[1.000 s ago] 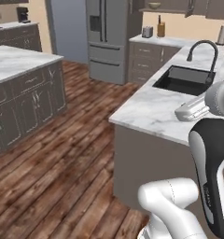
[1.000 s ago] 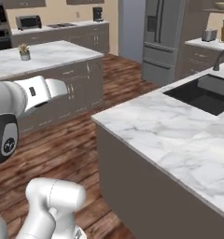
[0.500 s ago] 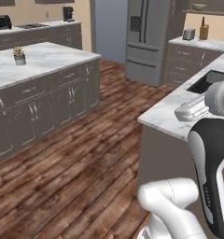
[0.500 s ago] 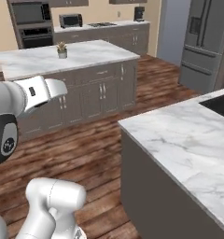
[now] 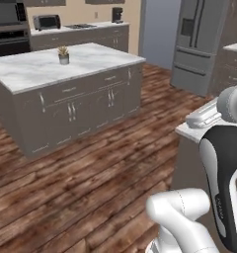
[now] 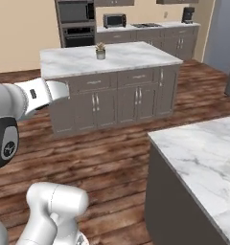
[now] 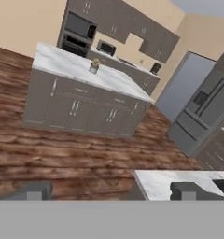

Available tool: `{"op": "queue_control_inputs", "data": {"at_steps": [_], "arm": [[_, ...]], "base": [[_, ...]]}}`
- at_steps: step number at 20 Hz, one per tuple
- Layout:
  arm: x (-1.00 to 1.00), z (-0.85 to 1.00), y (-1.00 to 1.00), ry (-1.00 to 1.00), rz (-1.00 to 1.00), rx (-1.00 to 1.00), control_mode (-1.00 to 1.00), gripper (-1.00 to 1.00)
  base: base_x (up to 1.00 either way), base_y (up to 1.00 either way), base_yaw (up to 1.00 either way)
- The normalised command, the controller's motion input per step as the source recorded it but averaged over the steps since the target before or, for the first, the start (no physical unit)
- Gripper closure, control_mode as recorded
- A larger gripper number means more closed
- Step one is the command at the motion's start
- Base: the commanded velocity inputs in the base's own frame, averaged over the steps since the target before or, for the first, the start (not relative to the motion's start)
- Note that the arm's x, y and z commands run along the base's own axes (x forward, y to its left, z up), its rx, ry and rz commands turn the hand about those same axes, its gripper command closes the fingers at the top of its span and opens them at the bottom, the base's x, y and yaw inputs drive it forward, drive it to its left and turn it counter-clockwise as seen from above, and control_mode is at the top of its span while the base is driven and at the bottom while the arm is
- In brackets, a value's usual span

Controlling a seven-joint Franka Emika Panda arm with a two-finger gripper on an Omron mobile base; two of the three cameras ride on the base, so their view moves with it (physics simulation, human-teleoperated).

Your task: Move the bowls from the cabinet to the plates on the dining table.

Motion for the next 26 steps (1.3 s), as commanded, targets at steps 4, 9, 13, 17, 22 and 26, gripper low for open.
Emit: {"op": "queue_control_inputs", "data": {"at_steps": [4,9,13,17,22,26], "arm": [[0.00,0.00,0.00,0.00,0.00,0.00,1.00,-1.00],[0.00,0.00,0.00,0.00,0.00,0.00,1.00,-1.00],[0.00,0.00,0.00,0.00,0.00,0.00,1.00,-1.00],[0.00,0.00,0.00,0.00,0.00,0.00,1.00,-1.00],[0.00,0.00,0.00,0.00,0.00,0.00,1.00,-1.00],[0.00,0.00,0.00,0.00,0.00,0.00,1.00,-1.00]], "base": [[0.32,0.17,0.35],[0.29,0.22,0.35],[0.28,0.25,0.34],[0.28,0.26,0.33],[0.27,0.26,0.33],[0.26,0.28,0.33]]}}
